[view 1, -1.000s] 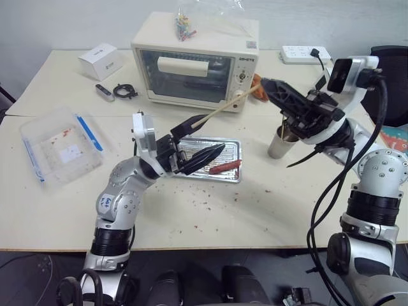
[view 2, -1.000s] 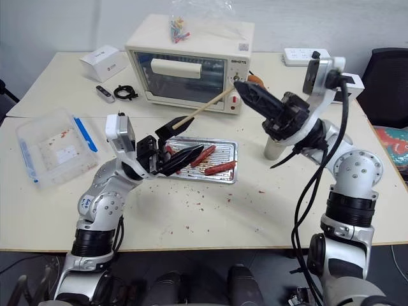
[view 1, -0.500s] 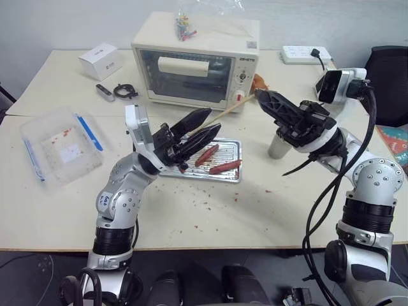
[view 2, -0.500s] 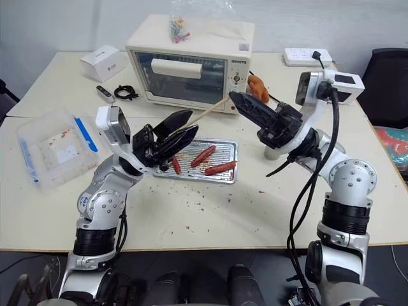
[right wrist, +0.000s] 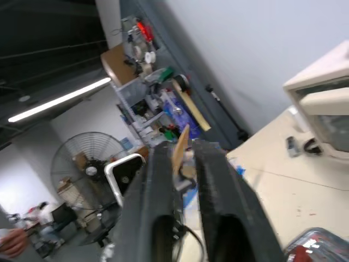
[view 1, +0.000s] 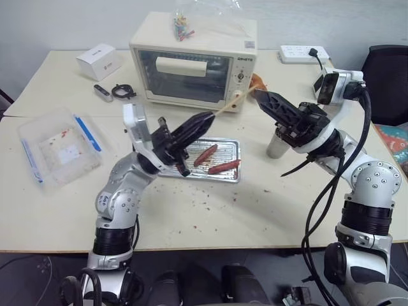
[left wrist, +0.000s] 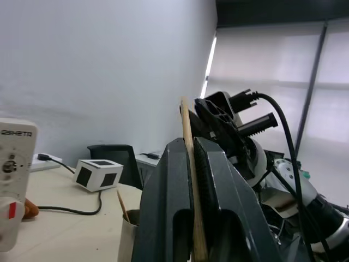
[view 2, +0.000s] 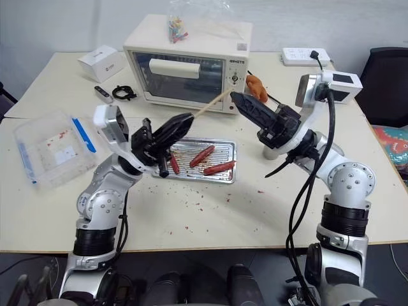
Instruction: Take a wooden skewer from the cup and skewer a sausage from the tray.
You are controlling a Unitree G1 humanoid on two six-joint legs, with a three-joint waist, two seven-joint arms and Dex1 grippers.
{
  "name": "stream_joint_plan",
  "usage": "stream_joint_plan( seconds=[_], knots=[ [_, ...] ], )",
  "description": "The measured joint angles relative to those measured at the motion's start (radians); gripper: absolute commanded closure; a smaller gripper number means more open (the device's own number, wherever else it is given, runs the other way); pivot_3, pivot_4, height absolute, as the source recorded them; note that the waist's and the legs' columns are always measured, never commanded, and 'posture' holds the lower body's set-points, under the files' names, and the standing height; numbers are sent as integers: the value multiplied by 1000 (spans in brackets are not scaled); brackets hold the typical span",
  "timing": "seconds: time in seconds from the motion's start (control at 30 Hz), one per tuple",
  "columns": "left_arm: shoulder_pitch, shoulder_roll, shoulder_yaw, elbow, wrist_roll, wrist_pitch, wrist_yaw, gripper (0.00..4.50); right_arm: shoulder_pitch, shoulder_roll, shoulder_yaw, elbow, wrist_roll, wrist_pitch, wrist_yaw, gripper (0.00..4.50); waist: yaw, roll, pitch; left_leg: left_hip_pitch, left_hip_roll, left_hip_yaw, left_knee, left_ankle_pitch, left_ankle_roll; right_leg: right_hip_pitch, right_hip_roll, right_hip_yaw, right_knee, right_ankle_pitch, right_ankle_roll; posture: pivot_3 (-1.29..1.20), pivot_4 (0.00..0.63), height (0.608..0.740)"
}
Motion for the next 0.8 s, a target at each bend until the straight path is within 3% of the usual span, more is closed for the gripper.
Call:
stream_joint_plan(
  seconds=[0.07,0.17,0.3,0.43,0.57,0.7,0.8],
  knots=[
    [15,51,26,-2,-1,12,-1,4500,19,-53,0,-7,-64,-40,19,2263,1,0,0,0,0,0,0,0,0,0,0,0,-1,0,0,0,150,740],
    [123,177,96,-10,2,23,-31,4500,110,-234,1,-49,-178,-87,138,1334,1,0,0,0,0,0,-3,0,0,0,0,0,-4,0,0,0,150,740],
    [323,316,220,-1,7,31,-79,4500,330,-467,25,-102,-398,-261,394,33,2,0,0,0,0,0,-4,-1,1,1,0,-1,-12,0,0,0,150,740],
    [460,363,322,10,7,29,-91,4500,514,-536,66,-61,-594,-481,598,33,1,-1,0,3,-1,0,-2,-1,2,6,-1,0,-12,2,1,0,150,740],
    [563,366,378,27,9,13,-105,4500,542,-535,98,17,-687,-595,672,33,0,-1,0,16,-1,2,-5,-1,2,17,-2,1,-14,2,0,0,150,740],
    [610,352,401,44,19,-5,-94,4500,450,-495,179,28,-727,-607,673,33,-6,-1,0,18,2,1,-5,-3,-1,18,-2,2,-13,1,-2,0,150,740],
    [612,336,408,35,20,-8,-63,4500,273,-398,294,29,-743,-526,619,33,-12,-1,0,16,2,1,-5,-3,-2,16,-2,3,-12,0,-3,0,150,740]
  ],
)
